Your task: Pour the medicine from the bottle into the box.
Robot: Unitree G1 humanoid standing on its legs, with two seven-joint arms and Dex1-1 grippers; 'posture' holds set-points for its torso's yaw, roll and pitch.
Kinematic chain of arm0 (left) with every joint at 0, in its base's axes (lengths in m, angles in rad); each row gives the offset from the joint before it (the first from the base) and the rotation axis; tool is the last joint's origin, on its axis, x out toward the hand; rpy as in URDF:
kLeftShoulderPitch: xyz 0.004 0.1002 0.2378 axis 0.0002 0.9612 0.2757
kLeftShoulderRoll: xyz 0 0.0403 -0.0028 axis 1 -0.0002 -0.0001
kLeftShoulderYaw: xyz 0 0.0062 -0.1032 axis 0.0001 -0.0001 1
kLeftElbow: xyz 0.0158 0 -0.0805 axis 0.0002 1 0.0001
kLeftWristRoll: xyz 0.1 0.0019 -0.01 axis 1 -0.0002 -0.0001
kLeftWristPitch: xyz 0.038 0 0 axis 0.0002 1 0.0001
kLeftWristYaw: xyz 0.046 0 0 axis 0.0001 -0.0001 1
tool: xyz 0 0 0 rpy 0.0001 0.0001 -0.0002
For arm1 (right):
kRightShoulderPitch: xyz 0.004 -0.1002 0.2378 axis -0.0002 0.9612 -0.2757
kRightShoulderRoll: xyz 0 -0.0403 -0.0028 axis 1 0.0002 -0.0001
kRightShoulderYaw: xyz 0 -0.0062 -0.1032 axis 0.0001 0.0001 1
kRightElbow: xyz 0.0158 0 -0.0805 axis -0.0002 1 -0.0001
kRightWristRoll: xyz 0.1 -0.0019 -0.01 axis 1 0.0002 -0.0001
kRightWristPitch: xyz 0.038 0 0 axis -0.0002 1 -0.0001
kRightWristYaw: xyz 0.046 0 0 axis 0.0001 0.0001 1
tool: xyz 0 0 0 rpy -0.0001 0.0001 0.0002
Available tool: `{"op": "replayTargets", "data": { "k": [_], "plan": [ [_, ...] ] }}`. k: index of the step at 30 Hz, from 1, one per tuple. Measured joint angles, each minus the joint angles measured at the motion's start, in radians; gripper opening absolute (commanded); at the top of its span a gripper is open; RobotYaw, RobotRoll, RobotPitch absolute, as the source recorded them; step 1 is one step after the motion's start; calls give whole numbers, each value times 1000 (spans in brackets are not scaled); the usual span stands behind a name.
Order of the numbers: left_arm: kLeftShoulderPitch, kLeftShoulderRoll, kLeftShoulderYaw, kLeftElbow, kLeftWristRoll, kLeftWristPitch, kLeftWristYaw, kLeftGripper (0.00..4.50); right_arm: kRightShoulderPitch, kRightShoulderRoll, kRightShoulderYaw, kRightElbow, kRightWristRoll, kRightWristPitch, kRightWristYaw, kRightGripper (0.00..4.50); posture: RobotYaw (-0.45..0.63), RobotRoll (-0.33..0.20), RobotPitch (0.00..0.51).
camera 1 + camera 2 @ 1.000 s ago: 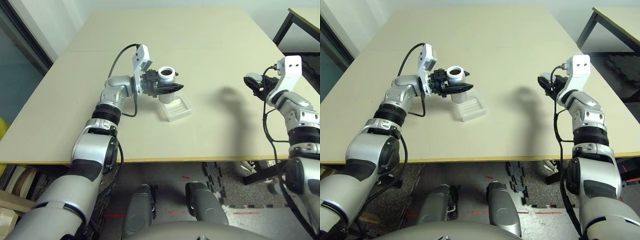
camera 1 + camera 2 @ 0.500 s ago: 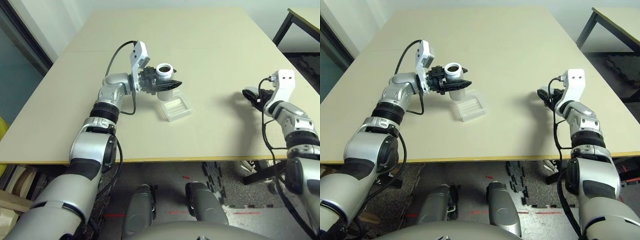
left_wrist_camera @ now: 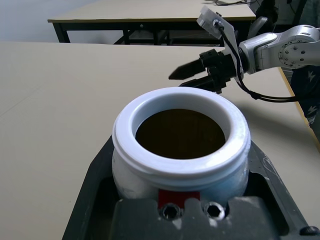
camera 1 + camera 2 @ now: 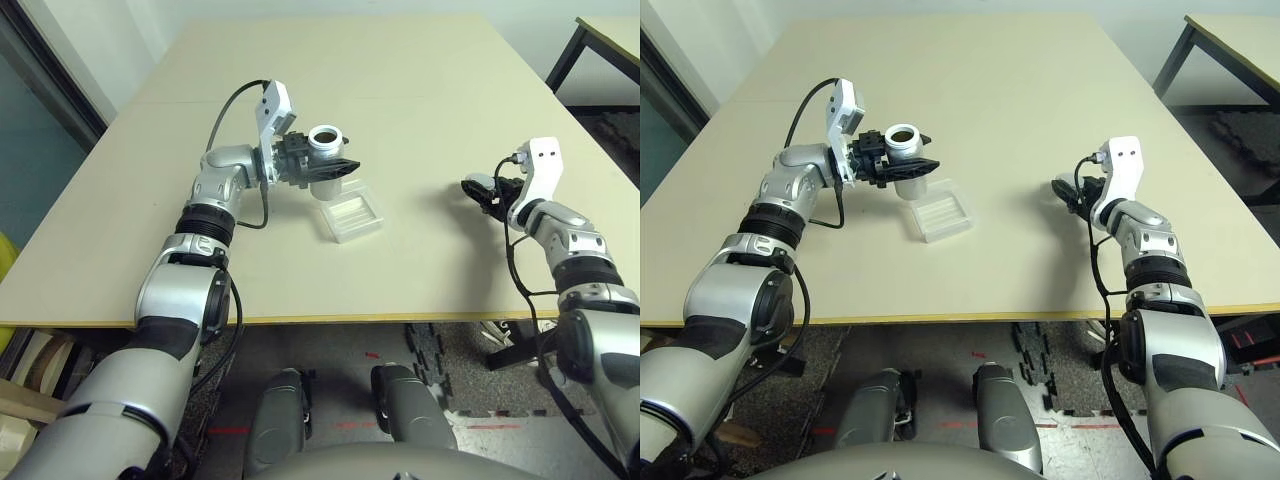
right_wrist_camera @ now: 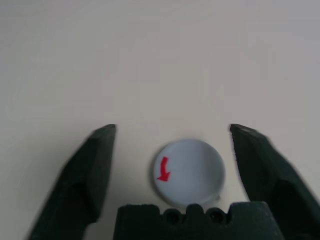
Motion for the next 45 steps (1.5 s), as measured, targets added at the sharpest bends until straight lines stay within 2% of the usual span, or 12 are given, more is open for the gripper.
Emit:
{"op": "replayTargets", "data": {
  "k": [9,13,21,26,45],
  "plan": [
    [-8,12,0,9,1,-6,2,2725,-13,-17,28,-85,11,-52,200,4500,-235,0,66],
    [-13,29,0,15,2,-12,3,2725,-6,-54,53,-184,37,-27,371,4500,-236,0,63],
    [-32,75,-1,49,8,-23,3,2725,77,-102,137,-375,54,9,617,4500,-236,0,56],
    [-48,93,-2,55,18,-36,3,2725,106,-105,174,-438,48,7,649,4500,-229,0,51],
    [-81,121,-30,149,114,-99,100,2725,137,-62,222,-459,45,6,614,4500,-224,0,42]
  ]
}}
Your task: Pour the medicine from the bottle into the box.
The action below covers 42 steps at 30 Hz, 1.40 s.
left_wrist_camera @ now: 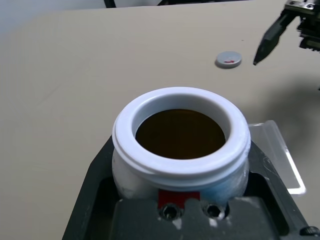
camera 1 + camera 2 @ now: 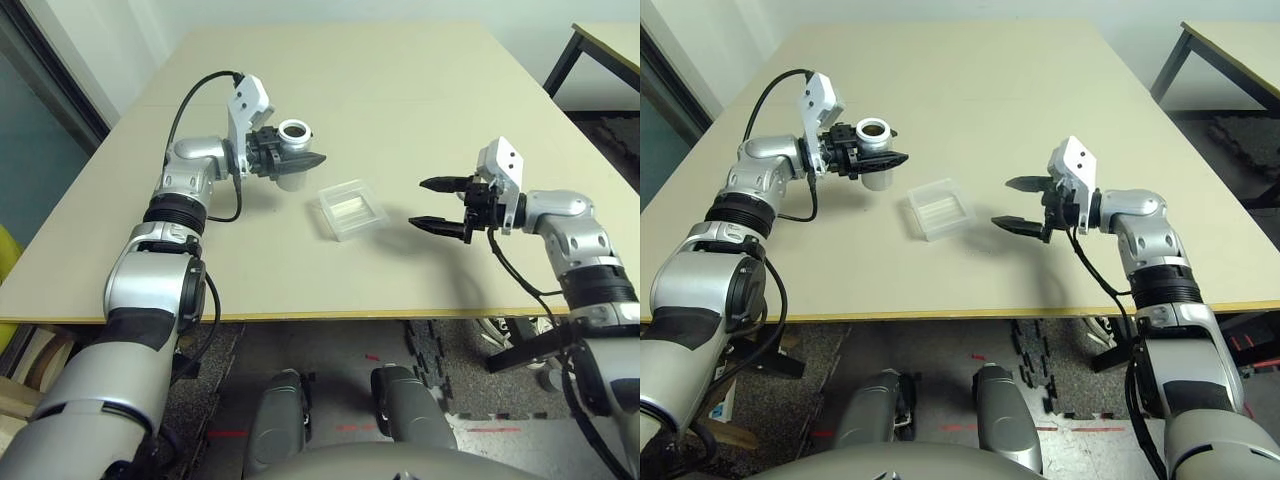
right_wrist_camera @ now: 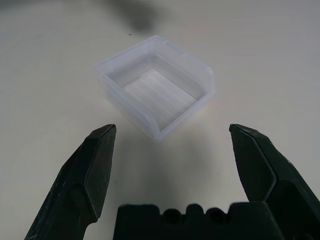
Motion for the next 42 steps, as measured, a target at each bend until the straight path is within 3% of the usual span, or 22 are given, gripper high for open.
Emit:
{"op": "replayTargets", "data": {
  "k": [5,11,18,24,28,37,42],
  "plan": [
    [-9,-4,-26,16,43,-41,51,2725,0,1,0,0,0,2,-13,4500,-221,0,47],
    [-51,-11,-192,34,243,-260,203,2725,0,10,0,0,3,17,-19,4500,-216,0,53],
    [-209,-28,-651,93,804,-629,691,2725,-9,31,-6,12,21,47,-32,4500,-201,0,62],
    [-340,-102,-1005,160,1194,-678,1052,2725,-33,51,-21,25,49,73,-47,4500,-234,0,73],
    [-387,-143,-1165,217,1366,-658,1187,2725,-36,70,-38,26,70,87,-68,4500,-255,0,72],
    [-448,-219,-1220,255,1429,-628,1248,2725,-35,77,-48,24,96,97,-102,4500,-259,0,73],
    [-448,-220,-1126,280,1339,-629,1149,2725,-33,74,-53,25,100,97,-103,4500,-249,0,73]
  ]
}}
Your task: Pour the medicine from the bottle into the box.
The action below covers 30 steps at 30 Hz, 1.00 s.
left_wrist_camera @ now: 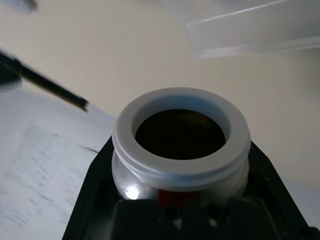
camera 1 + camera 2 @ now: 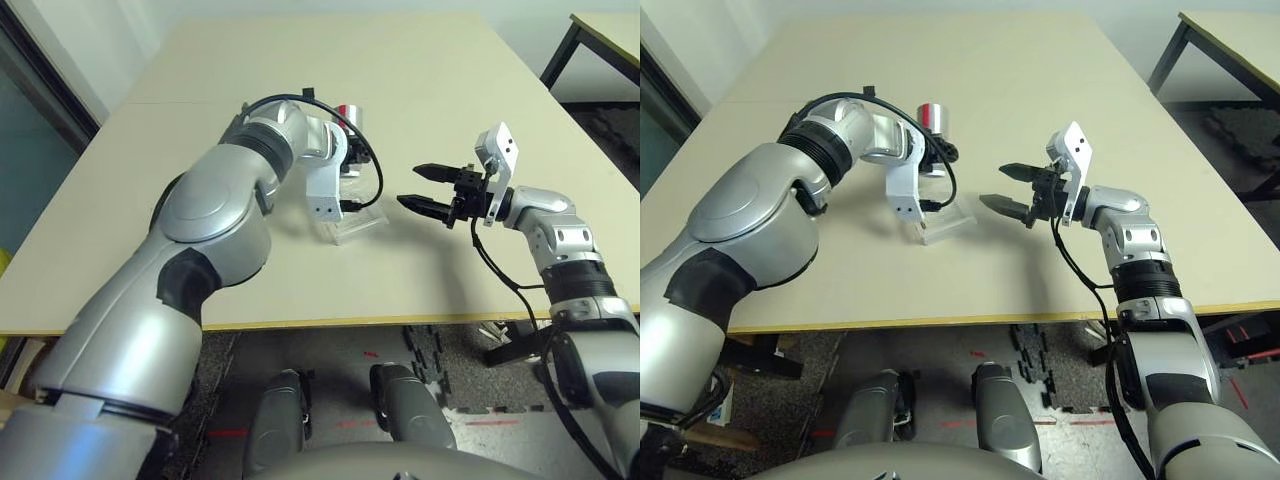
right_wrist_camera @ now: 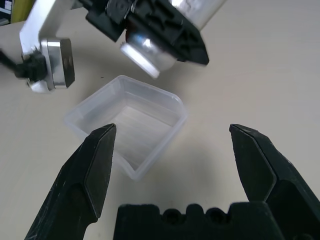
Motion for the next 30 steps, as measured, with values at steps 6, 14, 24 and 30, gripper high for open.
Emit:
{"op": "replayTargets", "data": {
  "k": [6,14,24,30],
  "plan": [
    [22,33,242,9,-238,-5,-278,2725,0,-14,18,10,-36,-50,24,4500,-239,0,69],
    [89,31,833,-2,-822,328,-792,2725,-2,-19,46,42,-80,-124,70,4500,-220,0,63],
    [220,102,1172,-76,-1147,624,-803,2725,-2,-22,58,44,-100,-157,115,4500,-196,0,62],
    [336,106,1254,-154,-1243,688,-766,2725,-5,-20,62,49,-105,-159,127,4500,-183,0,62]
  ]
}}
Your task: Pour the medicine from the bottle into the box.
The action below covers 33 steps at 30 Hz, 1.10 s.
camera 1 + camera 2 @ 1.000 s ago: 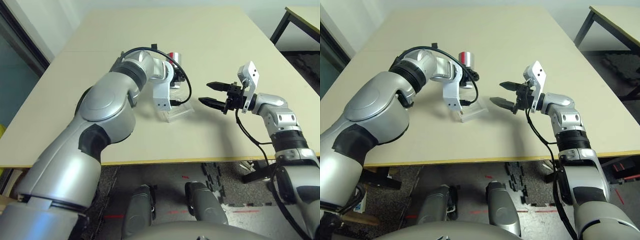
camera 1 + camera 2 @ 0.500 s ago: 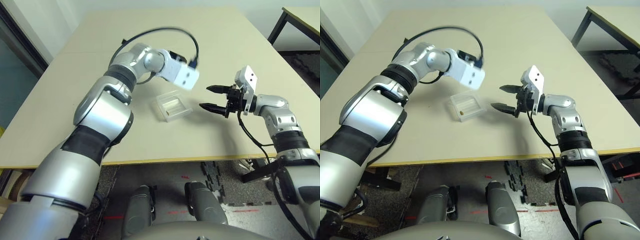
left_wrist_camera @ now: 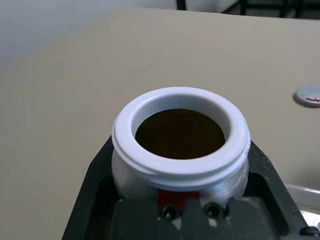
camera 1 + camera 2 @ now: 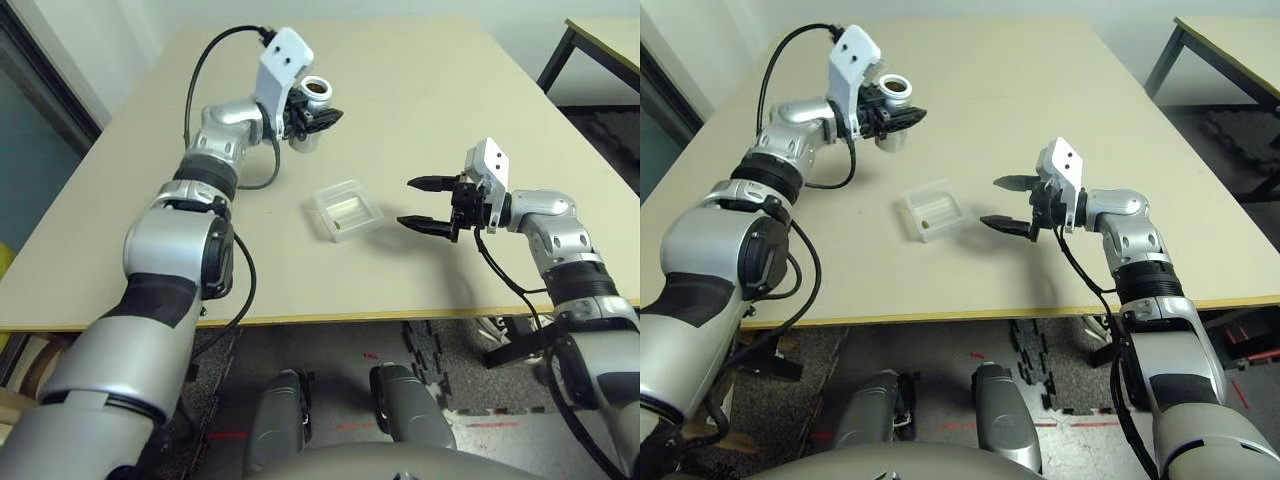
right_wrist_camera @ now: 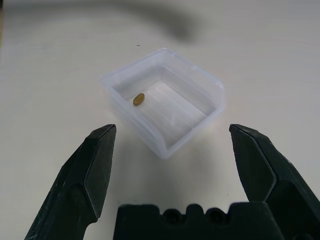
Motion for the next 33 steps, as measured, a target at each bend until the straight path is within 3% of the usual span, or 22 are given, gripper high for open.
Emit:
{"op": "replayTargets", "data": {
  "k": [12,33],
  "plan": [
    [230,-5,36,-121,-87,19,101,2725,-15,5,3,26,-10,-9,13,4500,-178,0,74],
    [299,-34,47,-56,-92,-84,178,2725,-19,-11,3,32,-17,-12,13,4500,-209,0,85]
  ]
}}
